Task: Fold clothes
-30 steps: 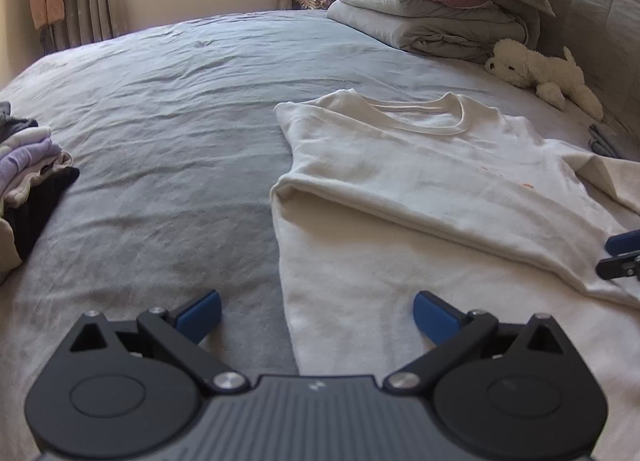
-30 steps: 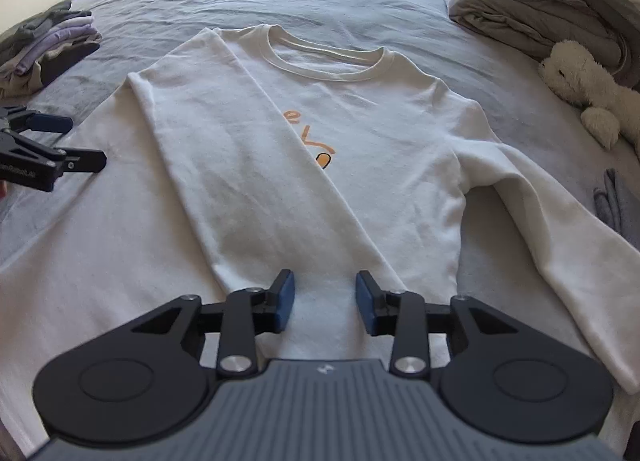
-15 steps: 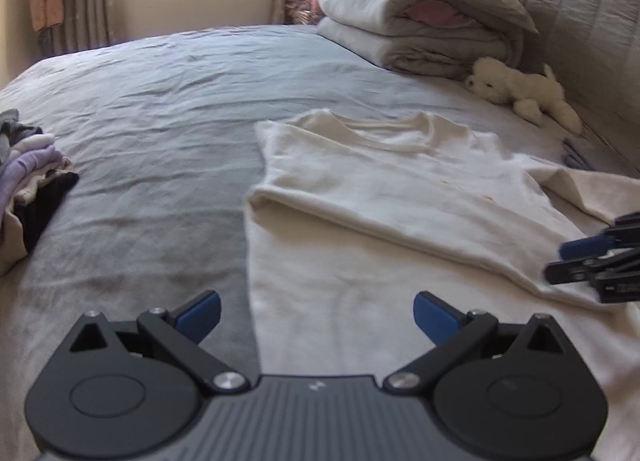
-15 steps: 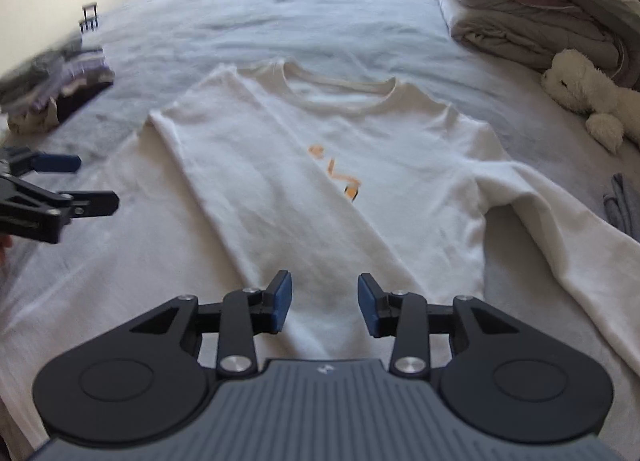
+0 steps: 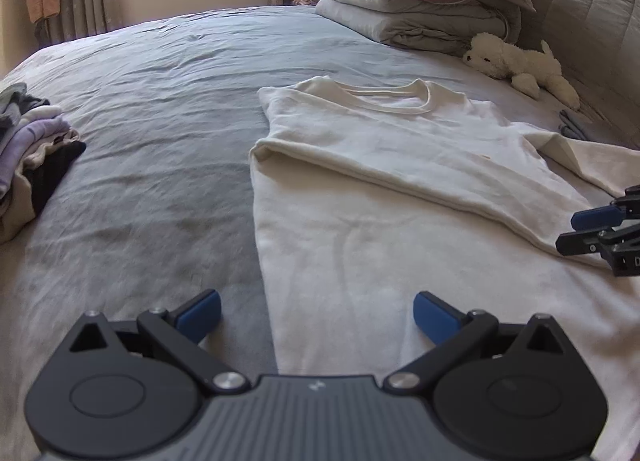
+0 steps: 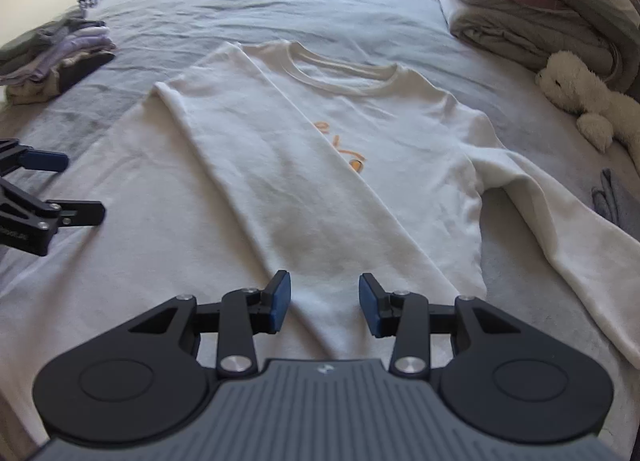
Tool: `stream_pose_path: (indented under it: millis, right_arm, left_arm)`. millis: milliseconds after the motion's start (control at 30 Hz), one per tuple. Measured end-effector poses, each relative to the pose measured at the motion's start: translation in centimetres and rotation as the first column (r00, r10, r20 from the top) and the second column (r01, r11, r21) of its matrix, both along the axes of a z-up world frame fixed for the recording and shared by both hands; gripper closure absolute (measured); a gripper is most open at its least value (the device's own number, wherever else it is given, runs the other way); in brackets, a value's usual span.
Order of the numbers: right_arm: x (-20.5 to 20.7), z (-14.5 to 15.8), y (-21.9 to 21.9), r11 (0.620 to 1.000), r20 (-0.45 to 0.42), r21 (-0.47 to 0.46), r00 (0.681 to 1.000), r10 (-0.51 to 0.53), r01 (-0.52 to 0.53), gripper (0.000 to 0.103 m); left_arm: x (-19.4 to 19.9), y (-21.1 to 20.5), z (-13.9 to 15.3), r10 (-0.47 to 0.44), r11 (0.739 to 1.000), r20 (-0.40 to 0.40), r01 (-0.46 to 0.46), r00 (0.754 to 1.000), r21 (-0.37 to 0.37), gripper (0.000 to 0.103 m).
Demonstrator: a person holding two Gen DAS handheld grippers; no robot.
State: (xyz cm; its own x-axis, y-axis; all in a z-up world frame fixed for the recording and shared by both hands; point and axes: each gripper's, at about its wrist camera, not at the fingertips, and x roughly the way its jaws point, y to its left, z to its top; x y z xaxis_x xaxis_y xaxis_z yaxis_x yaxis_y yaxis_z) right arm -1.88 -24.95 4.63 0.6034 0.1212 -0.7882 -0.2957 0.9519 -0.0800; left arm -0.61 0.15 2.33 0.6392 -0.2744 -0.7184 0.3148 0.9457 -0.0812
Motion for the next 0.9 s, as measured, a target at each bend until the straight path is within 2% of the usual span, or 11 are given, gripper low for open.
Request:
stream_pose_path:
  millis: [133,233,367,467,600,667,800,900]
  right_arm:
    - [-0.8,-0.2,0.1,1.0,-0.018,-0.013,1.0,0.014,-0.014,0.061]
    - [-1.2,-1.0,-0.1,0.999,-0.055,-0.039,0.998,0.017,-0.019,0.058]
    - [-2.4,-0.8,-0.8,0.999,-0.057,-0.041,0.998,0.025,-0.027,0.057]
    - [-3.8,-0.7,-0.9,0.998,-0.04,-0.054,0.998,0.04,-0.042,0.057]
    - [-5.4,-0.3,-0.8,0.997,-0.037,-0.011,0.997,0.071,-0.072,0.057]
    - [-6.1,-0.7,-0.4,0.996,-0.06,-0.022,0.994,0.087,-0.089,0.057]
    - [-7.9,-1.1,-1.3,0.998,-0.077,-0.021,0.995,0.057,-0.058,0.056]
    - [-9.4,-1.2,-2.7,1.0,-0.097,-0.003,0.995,0.023,-0.023,0.052]
  left_arm:
    - [-1.2,0.0,0.2,-0.014,1.0,0.004,0.014,1.0,-0.002,0.0]
    - [-1.9,-0.1,-0.4,-0.02,0.999,0.006,0.019,1.0,0.033,0.0]
    - [-2.6,-0.3,-0.7,-0.011,0.998,0.024,0.009,1.0,0.06,0.0]
    - [-3.0,-0.1,-0.3,0.007,0.999,0.008,-0.008,1.0,0.037,0.0]
    - [-4.7,0.1,0.3,0.011,1.0,-0.013,-0.011,1.0,-0.015,0.0]
    - [-5.8,-0.1,-0.1,0.003,1.0,-0.016,-0.003,1.0,0.002,0.0]
    - [-7.9,-0.1,-0.8,-0.005,0.999,0.007,0.005,1.0,0.05,0.0]
    - [-8.7,0.5,-0.7,0.021,0.999,-0.008,-0.02,1.0,0.041,0.0]
